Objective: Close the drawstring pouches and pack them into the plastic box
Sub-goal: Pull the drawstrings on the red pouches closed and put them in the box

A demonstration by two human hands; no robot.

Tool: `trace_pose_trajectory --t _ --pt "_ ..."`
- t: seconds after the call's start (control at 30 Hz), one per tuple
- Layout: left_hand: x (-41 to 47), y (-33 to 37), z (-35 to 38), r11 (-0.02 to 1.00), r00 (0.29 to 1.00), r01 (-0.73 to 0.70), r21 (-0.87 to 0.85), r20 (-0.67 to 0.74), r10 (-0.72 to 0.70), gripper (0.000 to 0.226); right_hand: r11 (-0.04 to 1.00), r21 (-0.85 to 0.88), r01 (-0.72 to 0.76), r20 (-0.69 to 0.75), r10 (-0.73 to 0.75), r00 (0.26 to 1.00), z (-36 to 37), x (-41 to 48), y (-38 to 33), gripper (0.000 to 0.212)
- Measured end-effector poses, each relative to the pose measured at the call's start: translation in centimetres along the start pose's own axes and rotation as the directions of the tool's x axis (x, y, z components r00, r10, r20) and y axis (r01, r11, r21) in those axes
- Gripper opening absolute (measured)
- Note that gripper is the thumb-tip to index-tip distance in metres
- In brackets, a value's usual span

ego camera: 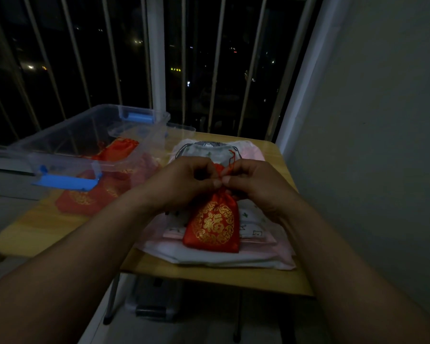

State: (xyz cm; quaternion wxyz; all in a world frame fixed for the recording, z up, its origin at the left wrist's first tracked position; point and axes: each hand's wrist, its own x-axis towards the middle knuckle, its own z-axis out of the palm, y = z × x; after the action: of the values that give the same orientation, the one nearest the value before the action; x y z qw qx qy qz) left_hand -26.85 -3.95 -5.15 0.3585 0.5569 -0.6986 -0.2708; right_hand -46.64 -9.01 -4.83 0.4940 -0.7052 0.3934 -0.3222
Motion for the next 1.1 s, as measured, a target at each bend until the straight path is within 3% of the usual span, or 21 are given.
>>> trace_pose_trajectory --t 0.23,0.4,0.63,0.83,1.1 --pt "0.2 -0.2 0.3 0.994 0.995 -0.097 0.051 0.008 0.096 0.015 0.999 -0.016 0.031 0.065 -0.030 0.997 -0.7 -0.3 -0.2 0.011" --pt "0.4 -0.5 0.7 0.990 0.995 -0.093 0.110 -0.020 0.096 0.003 0.993 -0.088 0.079 -0.018 -0.081 0.997 -0.3 -0.2 0.0 0.009" --pt "0.5 -0.9 0.8 0.990 0.995 -0.090 0.105 -0.042 0.094 0.009 0.981 -0.136 0.137 -0.096 -0.150 0.984 0.2 0.0 0.3 0.007" --pt "0.3 -0.8 0.4 0.998 0.999 -0.049 0.040 0.019 0.048 0.005 0.973 -0.177 0.151 -0.096 -0.170 0.981 0.4 0.1 0.4 0.007" --pt "0.6 -1.0 1.3 0.995 0.996 -0.067 0.073 -0.060 0.071 0.010 0.967 -0.209 0.144 -0.113 -0.170 0.979 0.5 -0.1 0.0 0.006"
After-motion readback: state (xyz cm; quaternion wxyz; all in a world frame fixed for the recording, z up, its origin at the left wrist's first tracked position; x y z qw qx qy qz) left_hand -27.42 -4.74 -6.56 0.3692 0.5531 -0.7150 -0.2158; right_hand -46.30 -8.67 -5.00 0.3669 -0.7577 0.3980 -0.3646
